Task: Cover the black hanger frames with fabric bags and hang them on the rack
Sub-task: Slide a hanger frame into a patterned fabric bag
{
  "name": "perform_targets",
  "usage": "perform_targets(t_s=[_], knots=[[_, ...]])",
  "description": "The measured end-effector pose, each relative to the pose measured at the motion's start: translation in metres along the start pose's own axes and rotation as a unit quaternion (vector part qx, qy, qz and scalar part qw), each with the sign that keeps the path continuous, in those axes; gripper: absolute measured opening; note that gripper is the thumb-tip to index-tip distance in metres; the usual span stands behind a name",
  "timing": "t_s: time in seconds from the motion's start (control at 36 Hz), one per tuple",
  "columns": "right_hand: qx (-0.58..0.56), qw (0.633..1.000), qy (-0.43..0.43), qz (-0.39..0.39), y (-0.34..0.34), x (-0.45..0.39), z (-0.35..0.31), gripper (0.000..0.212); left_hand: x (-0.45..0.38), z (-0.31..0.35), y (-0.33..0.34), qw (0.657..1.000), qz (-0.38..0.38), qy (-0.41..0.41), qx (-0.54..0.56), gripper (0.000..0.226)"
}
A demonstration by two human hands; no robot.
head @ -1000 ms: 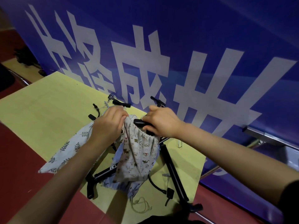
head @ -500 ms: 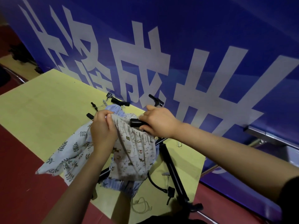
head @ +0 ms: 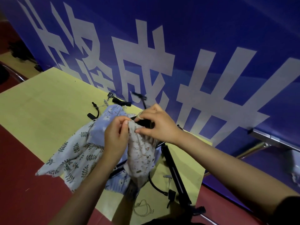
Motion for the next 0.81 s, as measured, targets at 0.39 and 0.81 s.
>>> perform_targets(t_s=[0.39,0.81], knots=[[-0.156,0.983,0.072,-0.058,0.018,0.001,0.001,0.026,-0.010,0.008,-0.010,0.985,-0.053,0.066,-0.150,0.041],[-0.065,0.989,0.111,-0.072,0.021,0.005,0.023,0.032,-0.026,0.006,-0.010,0.981,-0.076,0.071,-0.165,0.016]])
Point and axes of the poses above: each hand's wrist, its own x-axis away from the middle knuckle, its own y-axis out of the palm, z = x × y, the point moved 5 cm from there along -x, towards the middle knuckle, and after that the axes turned 9 degrees about x, right-handed, at the moved point
